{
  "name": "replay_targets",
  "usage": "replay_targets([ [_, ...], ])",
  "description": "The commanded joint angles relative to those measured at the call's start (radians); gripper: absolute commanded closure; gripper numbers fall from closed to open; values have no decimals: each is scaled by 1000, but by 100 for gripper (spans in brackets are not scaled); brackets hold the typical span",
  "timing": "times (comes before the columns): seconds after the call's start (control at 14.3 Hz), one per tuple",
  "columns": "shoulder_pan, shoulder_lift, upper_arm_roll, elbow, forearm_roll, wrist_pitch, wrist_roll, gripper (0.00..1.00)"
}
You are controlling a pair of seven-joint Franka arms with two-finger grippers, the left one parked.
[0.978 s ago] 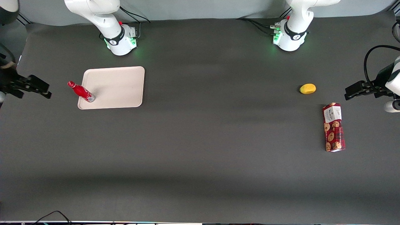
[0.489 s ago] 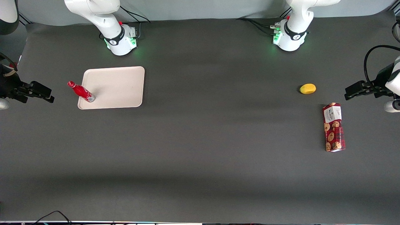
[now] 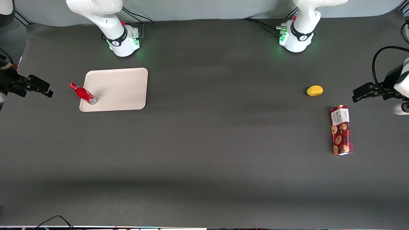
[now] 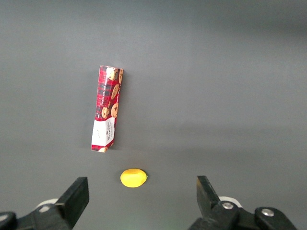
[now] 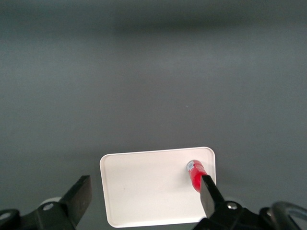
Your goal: Place coke bottle on tray
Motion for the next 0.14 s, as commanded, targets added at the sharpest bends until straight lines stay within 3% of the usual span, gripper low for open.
replay_targets([
  [0.0, -4, -3, -7, 46, 25, -1, -17, 0],
  [0.07, -4, 7, -7, 62, 26, -14, -15, 0],
])
